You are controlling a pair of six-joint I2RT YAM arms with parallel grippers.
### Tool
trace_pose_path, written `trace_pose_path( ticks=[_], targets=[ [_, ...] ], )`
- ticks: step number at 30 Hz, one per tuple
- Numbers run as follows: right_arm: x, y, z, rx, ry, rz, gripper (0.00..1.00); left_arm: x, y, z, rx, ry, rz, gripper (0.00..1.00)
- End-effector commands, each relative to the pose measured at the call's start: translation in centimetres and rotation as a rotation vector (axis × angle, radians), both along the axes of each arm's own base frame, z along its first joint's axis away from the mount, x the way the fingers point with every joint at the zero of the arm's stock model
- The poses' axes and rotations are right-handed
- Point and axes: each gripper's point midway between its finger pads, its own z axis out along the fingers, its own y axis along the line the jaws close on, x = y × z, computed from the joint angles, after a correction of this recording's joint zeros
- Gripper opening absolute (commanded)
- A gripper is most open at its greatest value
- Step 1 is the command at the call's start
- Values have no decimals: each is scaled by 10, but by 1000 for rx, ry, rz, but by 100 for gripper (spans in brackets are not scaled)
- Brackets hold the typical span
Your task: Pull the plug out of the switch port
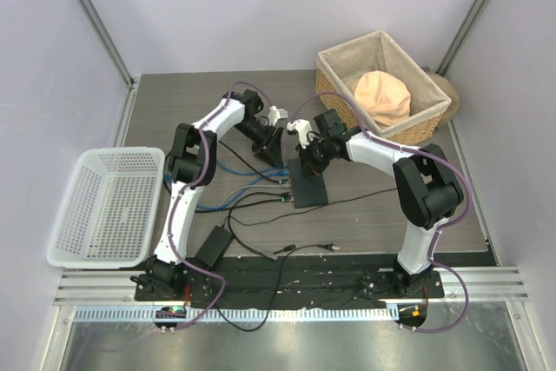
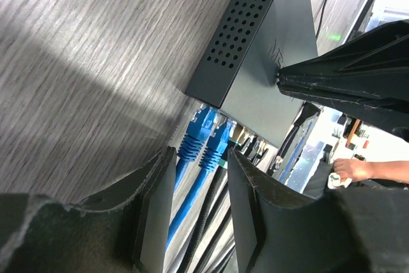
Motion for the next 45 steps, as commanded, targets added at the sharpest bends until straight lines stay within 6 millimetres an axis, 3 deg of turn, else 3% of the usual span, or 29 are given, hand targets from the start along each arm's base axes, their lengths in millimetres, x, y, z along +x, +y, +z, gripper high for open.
trace_pose_path(
  ticks=[1, 9, 18, 22, 25, 26, 27, 29, 35, 40, 45],
  targets=[
    [-4, -29, -38, -140, 27, -29, 1, -22, 2, -41, 122, 77, -24, 43],
    [-5, -31, -34, -145, 16, -35, 1, -16, -14, -52, 87, 136, 28, 43],
    [-18, -38, -39, -163, 39, -29, 1, -29, -36, -67, 69, 207, 38, 42],
    [-18, -40, -40, -170, 36, -26, 1, -19, -38, -76, 101, 174, 73, 42],
    [-17, -42, -39, -182, 20, -16, 1, -7, -28, -72, 167, 101, 80, 44],
    [-16, -42, -39, -183, 18, -17, 1, 0, -25, -62, 176, 60, 90, 45],
    [-17, -42, -40, -185, 20, -14, 1, 5, -13, -67, 223, 35, 111, 45],
    [-17, -43, -40, -187, 19, -12, 1, 18, -13, -59, 182, -35, 132, 47],
    [-17, -43, -42, -189, 19, -11, 1, 9, -34, -48, 24, 36, 99, 50],
    [-19, -44, -44, -193, 30, -13, 1, -4, -46, -67, 19, 68, 74, 50],
    [-22, -44, -45, -191, 33, -7, 1, -15, -50, -72, -17, 101, 46, 48]
  ],
)
